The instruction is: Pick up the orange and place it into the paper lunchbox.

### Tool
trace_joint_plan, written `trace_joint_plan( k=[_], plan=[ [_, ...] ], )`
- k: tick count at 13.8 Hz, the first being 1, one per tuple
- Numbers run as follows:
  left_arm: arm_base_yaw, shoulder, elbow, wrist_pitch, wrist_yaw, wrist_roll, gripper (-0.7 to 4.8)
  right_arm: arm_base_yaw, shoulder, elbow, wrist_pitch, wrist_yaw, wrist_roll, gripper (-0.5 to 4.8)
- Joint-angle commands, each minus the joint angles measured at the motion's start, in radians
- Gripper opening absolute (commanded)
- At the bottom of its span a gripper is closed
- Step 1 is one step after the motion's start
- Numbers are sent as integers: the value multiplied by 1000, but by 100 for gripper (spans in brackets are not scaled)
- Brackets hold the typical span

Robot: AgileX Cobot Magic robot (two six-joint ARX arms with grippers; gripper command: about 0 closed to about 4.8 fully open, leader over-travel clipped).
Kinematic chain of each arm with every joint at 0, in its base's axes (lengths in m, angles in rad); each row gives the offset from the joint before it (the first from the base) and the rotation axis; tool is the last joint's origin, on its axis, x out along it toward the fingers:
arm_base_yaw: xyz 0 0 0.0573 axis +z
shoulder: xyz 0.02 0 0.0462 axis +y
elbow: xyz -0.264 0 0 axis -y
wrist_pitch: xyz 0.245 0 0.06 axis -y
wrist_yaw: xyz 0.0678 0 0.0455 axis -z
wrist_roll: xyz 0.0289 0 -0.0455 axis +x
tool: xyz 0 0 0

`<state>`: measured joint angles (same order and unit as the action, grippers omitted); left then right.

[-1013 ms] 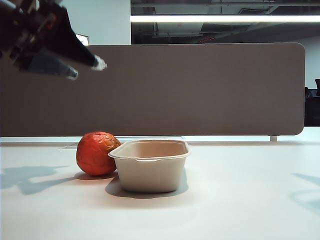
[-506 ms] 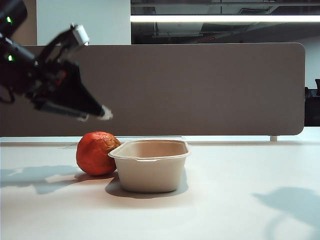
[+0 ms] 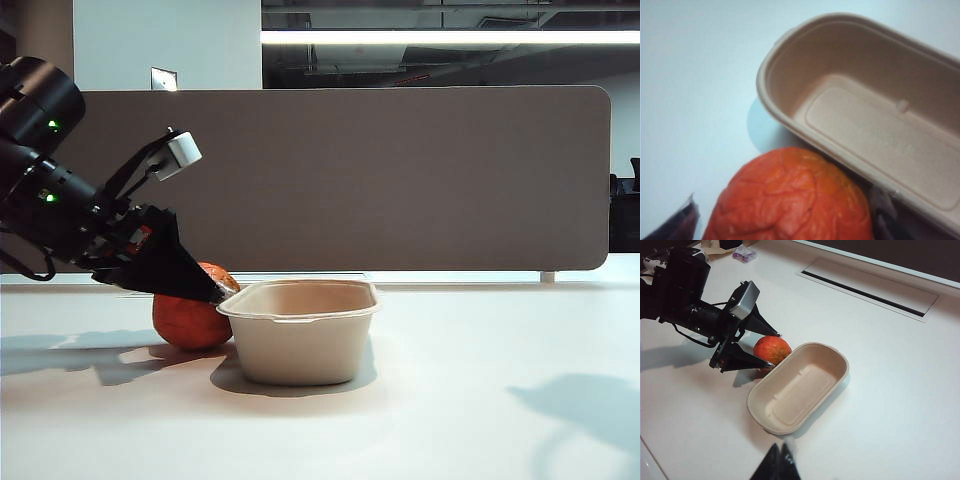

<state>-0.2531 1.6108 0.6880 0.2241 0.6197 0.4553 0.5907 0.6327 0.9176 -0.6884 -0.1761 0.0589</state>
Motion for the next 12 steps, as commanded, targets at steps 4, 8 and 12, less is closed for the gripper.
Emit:
trace_joint_plan(
  k=[4,8,12],
  plan=[
    [-1,3,5,11,5,-3,402,2,-1,6,12,3,1,-5],
    [-1,-31,5,158,3,-116,403,1,-1,7,12,2,1,-6],
    [-257,-108,5,219,-66,-336,403,72,20,6,-101,-1,-15,-5]
  ],
)
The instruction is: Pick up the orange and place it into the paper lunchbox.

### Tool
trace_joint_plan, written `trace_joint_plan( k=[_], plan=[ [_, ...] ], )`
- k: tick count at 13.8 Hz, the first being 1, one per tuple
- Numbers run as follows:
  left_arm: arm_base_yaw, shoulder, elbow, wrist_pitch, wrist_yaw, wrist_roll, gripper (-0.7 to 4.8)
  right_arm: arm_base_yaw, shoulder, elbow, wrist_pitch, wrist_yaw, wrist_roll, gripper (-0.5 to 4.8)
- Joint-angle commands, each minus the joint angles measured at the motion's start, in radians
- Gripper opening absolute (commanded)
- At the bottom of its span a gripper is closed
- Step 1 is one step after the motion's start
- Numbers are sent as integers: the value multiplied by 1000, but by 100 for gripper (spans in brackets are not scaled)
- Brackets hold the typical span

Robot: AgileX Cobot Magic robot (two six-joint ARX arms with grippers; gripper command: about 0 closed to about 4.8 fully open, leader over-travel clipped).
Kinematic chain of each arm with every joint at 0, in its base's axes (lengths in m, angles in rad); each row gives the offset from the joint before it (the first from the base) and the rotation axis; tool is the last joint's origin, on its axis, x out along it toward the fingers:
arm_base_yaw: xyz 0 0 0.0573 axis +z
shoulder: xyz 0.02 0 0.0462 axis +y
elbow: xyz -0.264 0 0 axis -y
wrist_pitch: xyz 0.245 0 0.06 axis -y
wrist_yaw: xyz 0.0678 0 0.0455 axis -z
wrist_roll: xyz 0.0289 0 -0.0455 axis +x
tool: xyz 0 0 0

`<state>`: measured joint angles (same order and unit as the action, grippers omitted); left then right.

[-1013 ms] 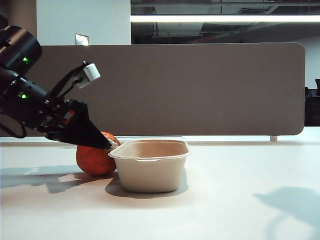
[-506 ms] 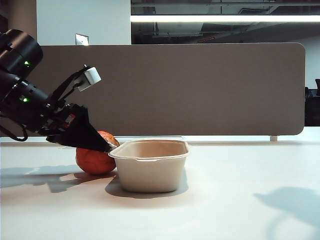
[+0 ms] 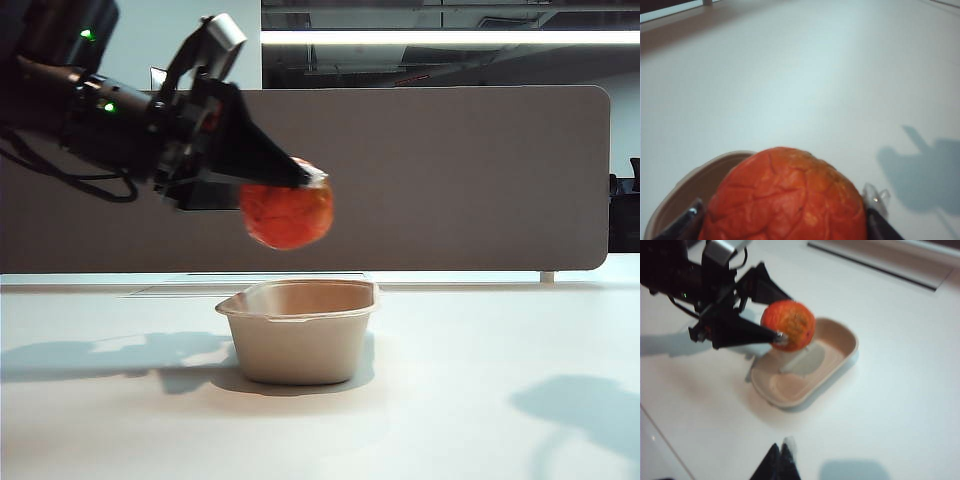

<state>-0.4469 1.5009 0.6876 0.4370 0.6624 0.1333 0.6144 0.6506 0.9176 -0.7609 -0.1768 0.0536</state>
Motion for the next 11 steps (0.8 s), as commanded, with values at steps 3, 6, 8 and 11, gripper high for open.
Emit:
trace_joint_plan(
  k=[3,6,8,11],
  plan=[
    [-76,63,8,-8,-172,-10,479,84,11,6,-28,0,-10,-5],
    [-75,-150,21,-272,-240,40,118,84,11,6,-28,2,-9,-5],
    [-75,-402,22,-681,-234,77,-6,82,11,5,-27,3,-11,-5],
    [-75,-769,-27,-911,-268,53,-6,82,-71,-127,170,21,-110,-5]
  ],
)
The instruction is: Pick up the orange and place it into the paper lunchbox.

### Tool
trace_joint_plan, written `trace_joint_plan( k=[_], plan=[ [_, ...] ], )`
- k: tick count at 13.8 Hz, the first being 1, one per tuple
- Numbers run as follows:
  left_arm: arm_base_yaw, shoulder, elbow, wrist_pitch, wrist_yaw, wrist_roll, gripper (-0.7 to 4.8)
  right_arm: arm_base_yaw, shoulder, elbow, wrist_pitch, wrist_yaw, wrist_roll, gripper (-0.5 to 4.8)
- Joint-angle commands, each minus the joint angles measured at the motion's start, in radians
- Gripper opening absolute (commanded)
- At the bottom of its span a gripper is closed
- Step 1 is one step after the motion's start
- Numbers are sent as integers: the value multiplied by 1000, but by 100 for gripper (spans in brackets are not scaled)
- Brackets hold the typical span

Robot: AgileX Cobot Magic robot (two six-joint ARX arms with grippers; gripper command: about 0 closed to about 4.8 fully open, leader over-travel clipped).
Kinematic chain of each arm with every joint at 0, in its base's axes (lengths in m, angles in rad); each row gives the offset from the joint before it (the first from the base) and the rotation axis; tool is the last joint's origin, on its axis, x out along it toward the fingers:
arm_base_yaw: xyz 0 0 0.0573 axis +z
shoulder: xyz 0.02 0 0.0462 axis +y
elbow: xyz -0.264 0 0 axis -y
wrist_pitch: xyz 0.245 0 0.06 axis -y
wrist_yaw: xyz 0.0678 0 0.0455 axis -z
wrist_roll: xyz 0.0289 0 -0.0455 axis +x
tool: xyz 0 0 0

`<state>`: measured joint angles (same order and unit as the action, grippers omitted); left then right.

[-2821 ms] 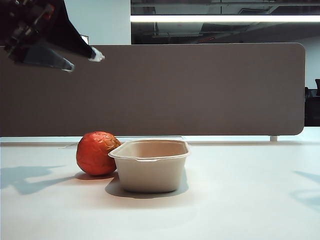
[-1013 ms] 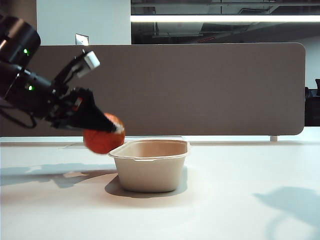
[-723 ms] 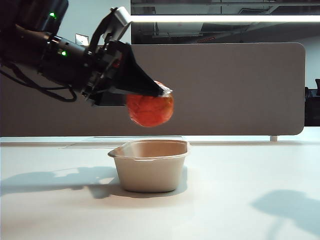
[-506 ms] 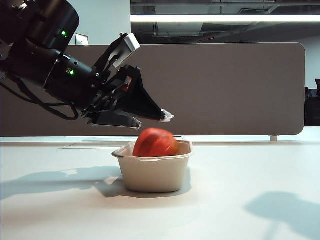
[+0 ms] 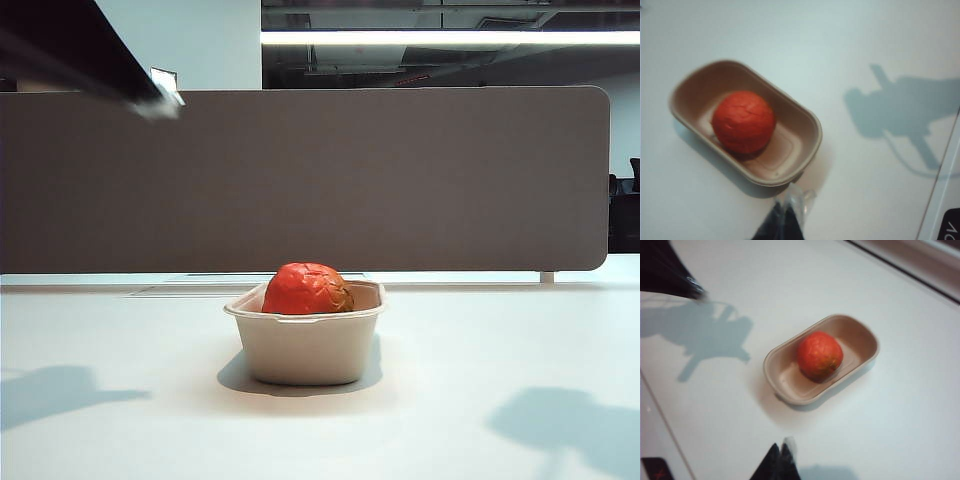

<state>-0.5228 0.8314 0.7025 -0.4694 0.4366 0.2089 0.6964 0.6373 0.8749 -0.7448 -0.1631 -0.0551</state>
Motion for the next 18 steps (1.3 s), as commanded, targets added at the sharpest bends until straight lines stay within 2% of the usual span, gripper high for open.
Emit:
trace_joint_plan(
  k=[1,5,7,9,10,11,13,14,15,16,17,18],
  plan=[
    [1,-130,-62,1,-59,-35,-6,0,-77,-116,198,8,10,-5],
    [1,-275,-187,63,-105,-82,-6,0,-153,-253,354,30,36,-5],
    [1,-555,-385,182,-312,-178,-6,-2,-335,-484,518,201,36,-5],
    [1,-603,-438,240,-328,-213,-6,-2,-395,-530,510,220,36,-5],
    [1,-605,-485,311,-373,-248,-6,0,-447,-539,472,209,36,-5],
    [1,-605,-546,415,-388,-248,-6,0,-476,-539,480,240,52,-5],
    [1,-606,-554,429,-399,-247,-6,-1,-476,-539,480,239,52,-5],
    [12,-633,-609,495,-399,-244,-6,-1,-476,-539,479,239,52,-5],
    [176,-683,-636,501,-396,-250,-6,-1,-476,-539,480,239,52,-5],
    [225,-702,-636,501,-392,-250,-6,-1,-476,-539,480,239,52,-5],
    [380,-801,-637,453,-392,-246,-6,-1,-476,-539,480,239,52,-5],
    [457,-828,-667,464,-392,-243,-6,-1,-478,-539,480,239,52,-5]
  ],
)
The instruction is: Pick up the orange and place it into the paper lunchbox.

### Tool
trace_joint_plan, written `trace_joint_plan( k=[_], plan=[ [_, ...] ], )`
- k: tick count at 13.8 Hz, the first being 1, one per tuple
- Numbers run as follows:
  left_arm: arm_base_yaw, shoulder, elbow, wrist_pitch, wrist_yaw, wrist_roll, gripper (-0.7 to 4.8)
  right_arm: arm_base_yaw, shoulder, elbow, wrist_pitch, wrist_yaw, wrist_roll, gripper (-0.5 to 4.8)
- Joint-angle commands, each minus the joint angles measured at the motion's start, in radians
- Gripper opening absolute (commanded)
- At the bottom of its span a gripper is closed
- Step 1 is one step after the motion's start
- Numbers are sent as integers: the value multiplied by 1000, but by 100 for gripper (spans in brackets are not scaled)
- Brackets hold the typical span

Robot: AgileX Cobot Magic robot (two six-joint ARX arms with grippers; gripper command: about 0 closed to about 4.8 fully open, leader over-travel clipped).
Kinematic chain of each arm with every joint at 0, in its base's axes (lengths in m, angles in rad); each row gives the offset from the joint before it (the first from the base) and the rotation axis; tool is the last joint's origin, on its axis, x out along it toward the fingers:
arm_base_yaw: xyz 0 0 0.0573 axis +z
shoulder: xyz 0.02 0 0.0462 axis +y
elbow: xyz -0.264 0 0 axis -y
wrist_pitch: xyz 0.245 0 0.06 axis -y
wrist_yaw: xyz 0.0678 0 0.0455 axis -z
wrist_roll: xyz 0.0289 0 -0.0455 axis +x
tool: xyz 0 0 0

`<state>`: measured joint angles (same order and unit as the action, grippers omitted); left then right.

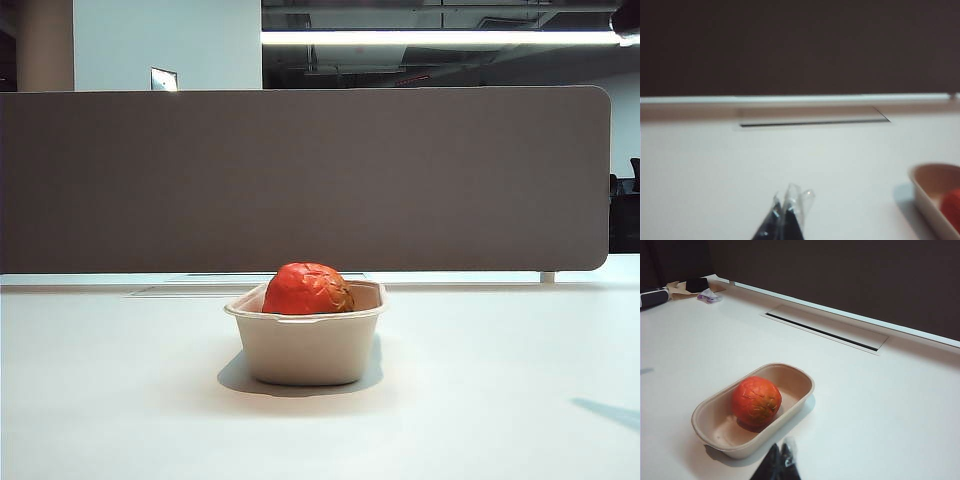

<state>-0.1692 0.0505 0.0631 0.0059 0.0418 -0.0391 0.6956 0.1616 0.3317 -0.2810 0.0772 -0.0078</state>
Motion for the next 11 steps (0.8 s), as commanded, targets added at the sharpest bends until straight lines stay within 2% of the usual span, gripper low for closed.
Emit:
trace_joint_plan(
  k=[1,5,6,7,8,11],
  plan=[
    [104,-47,-61,30,3,6,-6,-1,-4,5,15,-1,5,-5],
    [102,-47,-60,14,-9,32,-6,0,-8,5,15,-1,5,-5],
    [102,-47,-60,-37,-76,12,-6,0,-11,5,15,-1,5,-5],
    [102,-47,-60,-22,-76,13,2,0,-11,5,15,-1,5,-5],
    [102,-47,-60,-13,-71,12,35,0,-12,5,15,-1,5,-5],
    [102,-47,-60,-13,-70,12,35,0,-12,5,15,15,4,-5]
  ],
)
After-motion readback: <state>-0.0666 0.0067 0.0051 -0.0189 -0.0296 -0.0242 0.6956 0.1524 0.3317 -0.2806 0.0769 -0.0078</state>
